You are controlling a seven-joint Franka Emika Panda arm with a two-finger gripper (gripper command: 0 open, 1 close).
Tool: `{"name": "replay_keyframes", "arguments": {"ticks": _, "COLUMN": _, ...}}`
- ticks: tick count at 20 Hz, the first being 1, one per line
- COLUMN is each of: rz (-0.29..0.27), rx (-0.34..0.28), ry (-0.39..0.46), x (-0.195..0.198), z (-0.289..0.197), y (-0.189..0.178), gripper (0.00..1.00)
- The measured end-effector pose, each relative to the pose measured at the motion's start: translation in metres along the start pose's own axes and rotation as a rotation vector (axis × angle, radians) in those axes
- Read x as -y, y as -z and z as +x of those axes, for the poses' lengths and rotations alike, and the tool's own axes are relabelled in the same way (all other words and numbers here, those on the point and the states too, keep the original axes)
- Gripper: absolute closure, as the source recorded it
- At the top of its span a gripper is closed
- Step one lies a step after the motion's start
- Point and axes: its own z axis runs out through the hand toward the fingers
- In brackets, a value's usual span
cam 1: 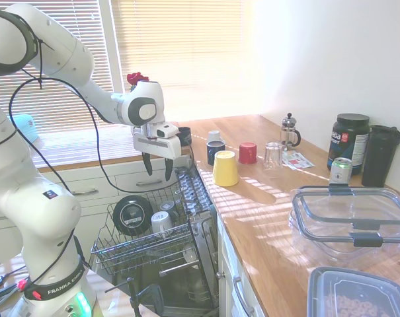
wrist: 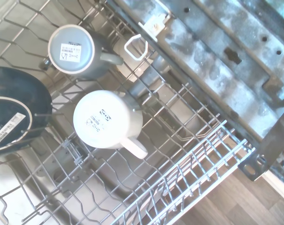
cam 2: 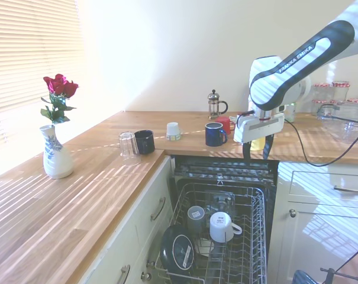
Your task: Unload the mug from the dish rack
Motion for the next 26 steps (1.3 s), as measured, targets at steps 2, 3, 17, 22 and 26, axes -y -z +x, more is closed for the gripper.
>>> {"name": "replay_keyframes", "arguments": {"ticks": 2, "rz": -0.002, "rx": 0.002, "ry": 0.001, "x": 0.000, "z": 0.000, "y": -0.001, "gripper": 0.00}}
{"name": "replay_keyframes", "arguments": {"ticks": 3, "rz": -0.005, "rx": 0.004, "ry": 0.009, "x": 0.002, "z": -0.003, "y": -0.003, "gripper": 0.00}}
{"name": "replay_keyframes", "arguments": {"ticks": 17, "rz": -0.072, "rx": -0.033, "ry": 0.330, "x": 0.040, "z": -0.081, "y": -0.124, "gripper": 0.00}}
{"name": "replay_keyframes", "arguments": {"ticks": 22, "rz": -0.110, "rx": -0.034, "ry": 0.454, "x": 0.059, "z": -0.072, "y": -0.166, "gripper": 0.00}}
{"name": "replay_keyframes", "arguments": {"ticks": 26, "rz": -0.134, "rx": -0.041, "ry": 0.531, "x": 0.079, "z": -0.059, "y": -0.191, "gripper": 0.00}}
